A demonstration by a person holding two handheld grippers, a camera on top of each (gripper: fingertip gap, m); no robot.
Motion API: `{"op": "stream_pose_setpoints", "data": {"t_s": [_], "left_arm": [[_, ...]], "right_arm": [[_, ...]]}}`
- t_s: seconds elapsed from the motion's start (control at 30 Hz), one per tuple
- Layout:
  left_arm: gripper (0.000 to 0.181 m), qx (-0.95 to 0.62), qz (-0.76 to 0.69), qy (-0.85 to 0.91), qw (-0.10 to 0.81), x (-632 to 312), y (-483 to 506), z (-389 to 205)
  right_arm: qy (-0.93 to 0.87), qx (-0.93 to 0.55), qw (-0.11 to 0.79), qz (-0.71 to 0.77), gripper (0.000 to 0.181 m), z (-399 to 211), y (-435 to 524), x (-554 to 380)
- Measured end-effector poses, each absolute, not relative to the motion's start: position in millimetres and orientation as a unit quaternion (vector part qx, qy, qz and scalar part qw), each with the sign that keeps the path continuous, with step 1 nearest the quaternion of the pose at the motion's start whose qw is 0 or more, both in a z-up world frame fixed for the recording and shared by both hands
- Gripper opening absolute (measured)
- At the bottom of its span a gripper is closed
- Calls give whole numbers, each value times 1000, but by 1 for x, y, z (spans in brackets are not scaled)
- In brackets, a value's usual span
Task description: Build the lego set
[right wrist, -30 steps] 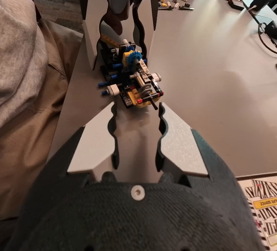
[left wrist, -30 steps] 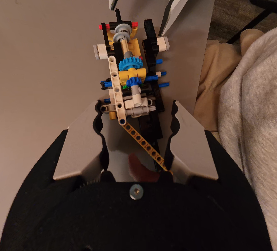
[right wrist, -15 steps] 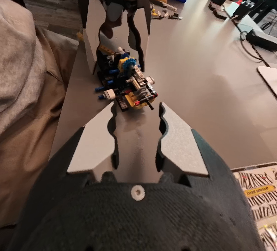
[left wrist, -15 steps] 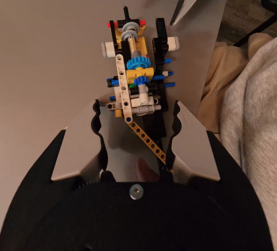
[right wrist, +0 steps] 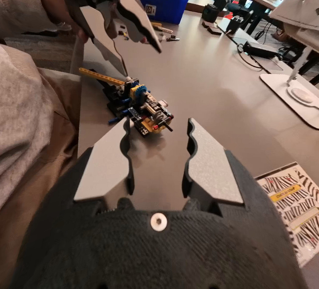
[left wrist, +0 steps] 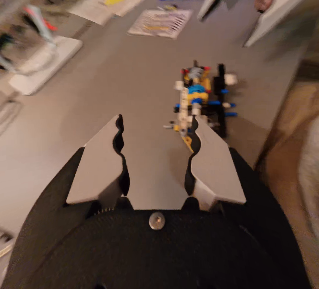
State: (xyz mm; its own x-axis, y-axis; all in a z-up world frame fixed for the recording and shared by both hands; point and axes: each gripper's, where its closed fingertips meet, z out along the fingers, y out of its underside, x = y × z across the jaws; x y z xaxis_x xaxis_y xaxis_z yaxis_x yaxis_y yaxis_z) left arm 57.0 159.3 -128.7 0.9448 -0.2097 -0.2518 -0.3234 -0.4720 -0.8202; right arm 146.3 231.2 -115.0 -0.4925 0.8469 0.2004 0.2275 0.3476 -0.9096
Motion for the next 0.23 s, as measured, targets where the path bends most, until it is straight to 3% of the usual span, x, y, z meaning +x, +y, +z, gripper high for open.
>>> {"op": "stream_pose_setpoints", "data": {"t_s": [0.07,0.17,0.23], "left_arm": [[65,-891,-33,179,416,84,149,-153],[89,-912,-76,163,369,96,144,-169],[86,-913,-80,155,369,99,147,-171]], "right_arm": [[-751,-361,342,435,66,-122,229,146],[-753,-362,333,438,65,-126,228,144],[-753,-360,332,440,65,-126,226,144]]}}
